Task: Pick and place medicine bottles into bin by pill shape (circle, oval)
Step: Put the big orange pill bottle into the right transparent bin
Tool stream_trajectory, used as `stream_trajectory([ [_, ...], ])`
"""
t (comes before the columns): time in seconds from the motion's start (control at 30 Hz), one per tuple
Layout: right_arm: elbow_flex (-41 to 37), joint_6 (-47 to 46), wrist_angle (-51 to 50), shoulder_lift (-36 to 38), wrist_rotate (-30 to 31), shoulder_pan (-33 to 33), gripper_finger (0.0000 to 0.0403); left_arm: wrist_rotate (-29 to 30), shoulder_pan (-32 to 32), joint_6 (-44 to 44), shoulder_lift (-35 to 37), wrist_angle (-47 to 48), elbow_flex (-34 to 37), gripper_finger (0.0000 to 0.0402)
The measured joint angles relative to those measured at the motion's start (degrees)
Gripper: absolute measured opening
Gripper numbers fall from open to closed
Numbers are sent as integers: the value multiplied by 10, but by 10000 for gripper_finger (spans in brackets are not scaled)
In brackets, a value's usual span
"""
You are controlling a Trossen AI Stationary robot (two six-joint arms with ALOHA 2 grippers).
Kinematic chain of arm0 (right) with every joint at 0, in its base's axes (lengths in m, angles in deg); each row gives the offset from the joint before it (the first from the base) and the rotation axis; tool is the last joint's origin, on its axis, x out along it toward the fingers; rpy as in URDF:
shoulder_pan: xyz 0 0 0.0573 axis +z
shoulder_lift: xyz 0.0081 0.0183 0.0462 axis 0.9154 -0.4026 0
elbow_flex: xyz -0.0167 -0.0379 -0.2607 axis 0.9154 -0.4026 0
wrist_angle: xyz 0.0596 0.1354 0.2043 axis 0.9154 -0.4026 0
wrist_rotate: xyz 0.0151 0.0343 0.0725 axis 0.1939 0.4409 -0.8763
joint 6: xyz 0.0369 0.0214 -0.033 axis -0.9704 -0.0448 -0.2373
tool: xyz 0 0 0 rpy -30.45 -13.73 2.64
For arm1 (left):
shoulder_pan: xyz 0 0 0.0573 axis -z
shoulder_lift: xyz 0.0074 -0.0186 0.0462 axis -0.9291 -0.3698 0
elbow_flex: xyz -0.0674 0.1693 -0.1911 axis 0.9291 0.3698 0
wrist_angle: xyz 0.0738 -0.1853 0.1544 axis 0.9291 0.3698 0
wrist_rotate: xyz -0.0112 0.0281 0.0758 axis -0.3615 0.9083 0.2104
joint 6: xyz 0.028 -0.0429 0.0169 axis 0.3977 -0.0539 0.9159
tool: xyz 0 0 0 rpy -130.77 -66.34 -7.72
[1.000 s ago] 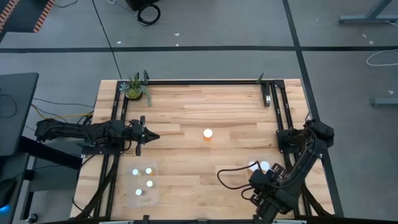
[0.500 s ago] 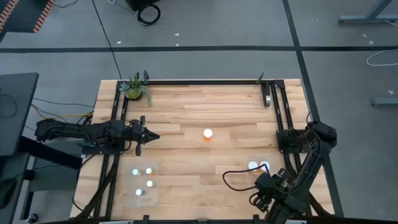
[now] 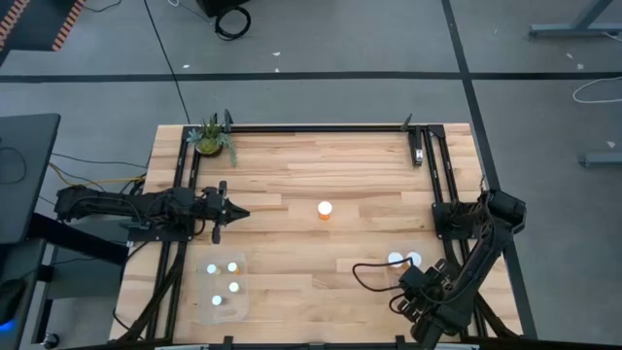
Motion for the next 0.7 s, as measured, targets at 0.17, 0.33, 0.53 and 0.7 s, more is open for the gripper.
stream_trajectory([
  [0.17, -7, 2, 33, 0, -8, 0, 219, 0, 0, 0, 0, 0, 0, 31],
  [0.33, -8, -10, 40, 0, -14, 0, 219, 0, 0, 0, 0, 0, 0, 36],
  [0.53, -8, -17, 30, 0, -12, 0, 236, 0, 0, 0, 0, 0, 0, 29],
  [0.7, -7, -19, 26, 0, -11, 0, 259, 0, 0, 0, 0, 0, 0, 26],
])
